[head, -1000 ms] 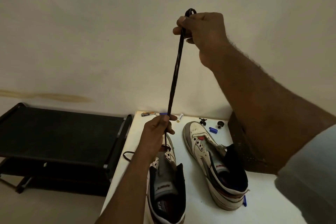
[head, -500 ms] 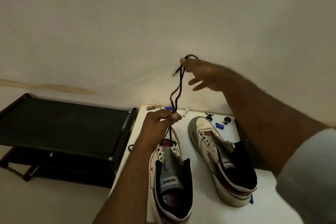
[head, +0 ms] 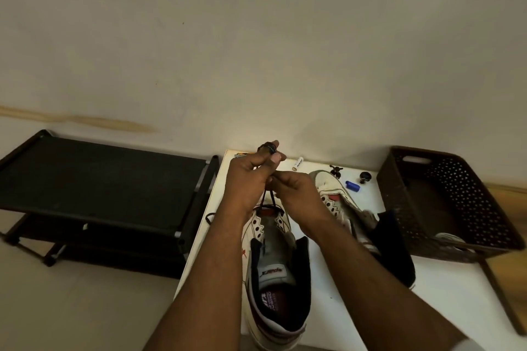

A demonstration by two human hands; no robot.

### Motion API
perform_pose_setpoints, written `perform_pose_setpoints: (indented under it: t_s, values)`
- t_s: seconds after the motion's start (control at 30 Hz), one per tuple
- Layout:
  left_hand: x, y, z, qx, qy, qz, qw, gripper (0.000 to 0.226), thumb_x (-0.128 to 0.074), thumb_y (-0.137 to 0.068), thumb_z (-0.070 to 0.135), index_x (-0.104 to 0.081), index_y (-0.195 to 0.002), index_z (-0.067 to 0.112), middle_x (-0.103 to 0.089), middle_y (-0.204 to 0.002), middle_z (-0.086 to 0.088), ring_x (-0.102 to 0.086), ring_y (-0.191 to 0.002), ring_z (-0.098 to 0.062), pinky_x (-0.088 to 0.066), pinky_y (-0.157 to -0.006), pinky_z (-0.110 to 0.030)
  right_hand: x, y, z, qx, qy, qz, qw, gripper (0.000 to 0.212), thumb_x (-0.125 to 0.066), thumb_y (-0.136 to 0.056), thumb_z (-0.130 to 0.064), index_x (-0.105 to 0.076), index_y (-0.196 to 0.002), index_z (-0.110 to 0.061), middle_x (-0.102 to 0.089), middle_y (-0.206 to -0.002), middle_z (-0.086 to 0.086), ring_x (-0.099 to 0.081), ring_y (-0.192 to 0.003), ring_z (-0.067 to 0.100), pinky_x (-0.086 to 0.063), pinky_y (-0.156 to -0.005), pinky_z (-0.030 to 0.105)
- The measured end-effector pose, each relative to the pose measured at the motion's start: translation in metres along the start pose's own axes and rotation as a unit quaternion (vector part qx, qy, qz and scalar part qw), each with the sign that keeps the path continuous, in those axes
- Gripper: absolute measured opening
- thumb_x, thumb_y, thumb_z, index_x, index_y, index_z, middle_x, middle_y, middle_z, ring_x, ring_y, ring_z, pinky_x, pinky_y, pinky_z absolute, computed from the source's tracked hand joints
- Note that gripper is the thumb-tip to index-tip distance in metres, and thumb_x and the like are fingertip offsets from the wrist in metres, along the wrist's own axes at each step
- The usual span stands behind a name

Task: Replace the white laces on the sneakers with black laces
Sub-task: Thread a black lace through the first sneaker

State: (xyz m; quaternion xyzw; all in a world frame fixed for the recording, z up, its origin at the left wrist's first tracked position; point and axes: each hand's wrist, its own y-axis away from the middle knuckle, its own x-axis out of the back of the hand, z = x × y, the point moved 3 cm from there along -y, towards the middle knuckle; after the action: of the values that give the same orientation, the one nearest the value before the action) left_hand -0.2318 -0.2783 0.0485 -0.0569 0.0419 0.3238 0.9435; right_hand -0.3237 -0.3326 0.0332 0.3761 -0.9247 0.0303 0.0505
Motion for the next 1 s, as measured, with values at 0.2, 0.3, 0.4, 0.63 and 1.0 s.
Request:
perform_pose_setpoints:
  t_s: [0.2,0.3,0.4,0.63,1.0]
  values:
    - [0.025,0.001,-0.026,0.144,-0.193,0.01,0.971,0.037,-0.044,-0.084,0.042,-0.063,-0.116,0.04,-0.063,-0.121,0.01,-0.052,-0.121,-0.015,-0.028,-0.113,-0.052,0.003,-0.002,0.006,-0.045,-0.067,0.036,0.996,0.018,-0.055,-0.095,-0.007,-0.073,-0.092,-0.012,-0.074,-0.083,0.006,-0.07,-0.081,0.017,-0.055,-0.082,0.029]
    - [0.026,0.005,-0.043,0.199,-0.245,-0.083,0.945,0.049,-0.053,-0.082,0.015,-0.056,-0.121,0.044,-0.056,-0.132,0.007,-0.049,-0.124,-0.016,-0.028,-0.113,-0.049,0.002,-0.002,0.003,-0.05,-0.053,0.034,0.997,0.021,-0.056,-0.095,-0.008,-0.074,-0.087,-0.014,-0.075,-0.085,0.006,-0.071,-0.085,0.019,-0.056,-0.085,0.031]
    - [0.028,0.021,-0.06,0.239,-0.243,-0.161,0.926,0.069,-0.078,-0.07,0.044,-0.042,-0.125,0.064,-0.053,-0.135,0.014,-0.04,-0.134,-0.019,-0.031,-0.112,-0.048,0.0,-0.001,-0.001,-0.06,-0.029,0.043,0.997,0.021,-0.058,-0.093,-0.01,-0.074,-0.082,-0.017,-0.075,-0.083,0.004,-0.071,-0.085,0.018,-0.055,-0.081,0.032]
    - [0.018,0.021,-0.07,0.23,-0.433,-0.057,0.87,0.087,-0.069,-0.063,0.071,-0.03,-0.139,0.052,-0.039,-0.146,0.02,0.003,-0.15,-0.023,0.011,-0.111,-0.066,-0.004,0.002,-0.009,-0.068,0.017,0.042,0.997,0.021,-0.062,-0.091,-0.014,-0.076,-0.076,-0.017,-0.074,-0.076,0.001,-0.071,-0.08,0.018,-0.056,-0.078,0.035]
    - [0.009,0.018,-0.08,0.248,-0.458,-0.045,0.853,0.108,-0.067,-0.052,0.081,-0.02,-0.143,0.049,-0.033,-0.152,0.008,0.004,-0.149,-0.029,0.016,-0.106,-0.07,0.025,-0.065,-0.173,0.094,-0.085,0.169,0.978,0.019,-0.064,-0.085,0.002,-0.067,-0.067,-0.004,-0.065,-0.05,0.001,-0.065,-0.054,0.013,-0.056,-0.077,0.029]
